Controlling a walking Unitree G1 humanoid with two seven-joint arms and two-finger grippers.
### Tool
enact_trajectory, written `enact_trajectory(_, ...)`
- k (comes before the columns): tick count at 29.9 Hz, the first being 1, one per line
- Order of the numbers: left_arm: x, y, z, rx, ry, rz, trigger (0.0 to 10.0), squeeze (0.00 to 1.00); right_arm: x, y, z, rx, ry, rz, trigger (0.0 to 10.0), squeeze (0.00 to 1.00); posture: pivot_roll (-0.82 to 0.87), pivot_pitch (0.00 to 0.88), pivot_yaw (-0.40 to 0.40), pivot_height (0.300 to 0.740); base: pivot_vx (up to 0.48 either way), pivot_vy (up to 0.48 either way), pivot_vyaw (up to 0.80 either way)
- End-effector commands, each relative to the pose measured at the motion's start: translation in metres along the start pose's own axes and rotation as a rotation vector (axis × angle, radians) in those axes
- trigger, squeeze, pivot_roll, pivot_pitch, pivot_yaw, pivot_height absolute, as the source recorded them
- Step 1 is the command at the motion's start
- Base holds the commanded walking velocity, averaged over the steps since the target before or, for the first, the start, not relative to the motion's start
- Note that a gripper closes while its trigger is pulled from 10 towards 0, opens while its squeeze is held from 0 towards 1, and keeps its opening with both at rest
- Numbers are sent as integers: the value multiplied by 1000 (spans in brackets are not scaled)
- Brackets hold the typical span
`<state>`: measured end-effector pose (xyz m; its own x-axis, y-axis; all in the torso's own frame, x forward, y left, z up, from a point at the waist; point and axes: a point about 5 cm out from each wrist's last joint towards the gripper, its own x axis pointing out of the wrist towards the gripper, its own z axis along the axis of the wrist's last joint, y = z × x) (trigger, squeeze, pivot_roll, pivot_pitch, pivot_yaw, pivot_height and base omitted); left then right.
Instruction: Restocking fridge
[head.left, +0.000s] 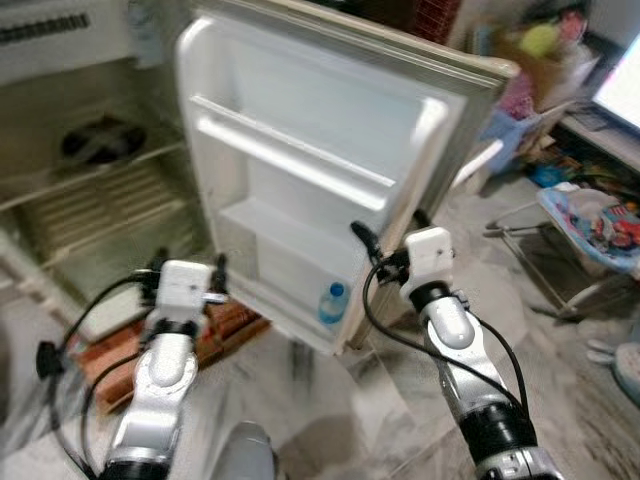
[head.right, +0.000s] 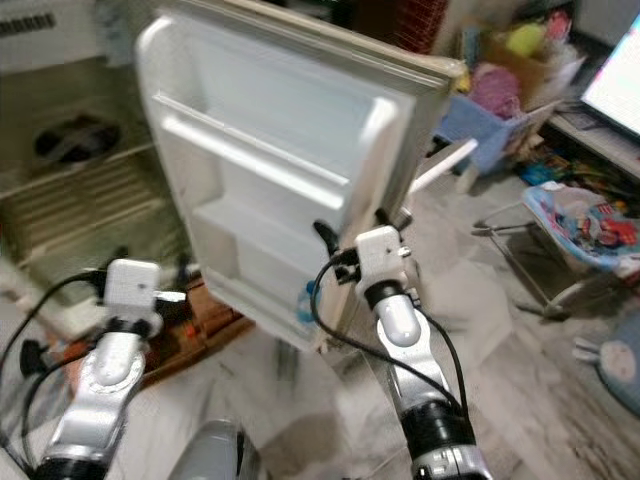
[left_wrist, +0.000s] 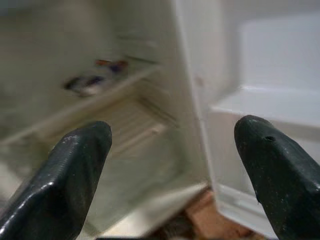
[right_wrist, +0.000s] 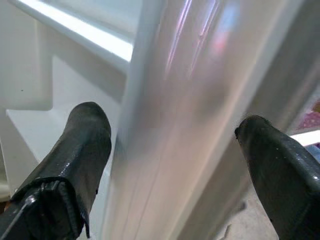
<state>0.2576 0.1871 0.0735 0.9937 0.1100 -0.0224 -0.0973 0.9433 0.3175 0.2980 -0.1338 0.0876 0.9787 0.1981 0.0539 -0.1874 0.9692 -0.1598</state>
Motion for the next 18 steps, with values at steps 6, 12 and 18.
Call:
enact_trajectory(6,-2,-14,1,-6,-2,-42,10000,0,-4,-8,-8,12,31,-31,10000,0,183,0,-87,740,0,-312,800)
enact_trajectory(12,-2,-12,1,-4,-2,-42,10000,0,1,-5,-6,41,19,-26,10000,0,177,0,-61,740,0,-316,800)
enact_trajectory(18,0,-13,3,4,-5,-49,10000,0,7,-8,-8,120,39,-29,10000,0,177,0,-54,740,0,-313,81)
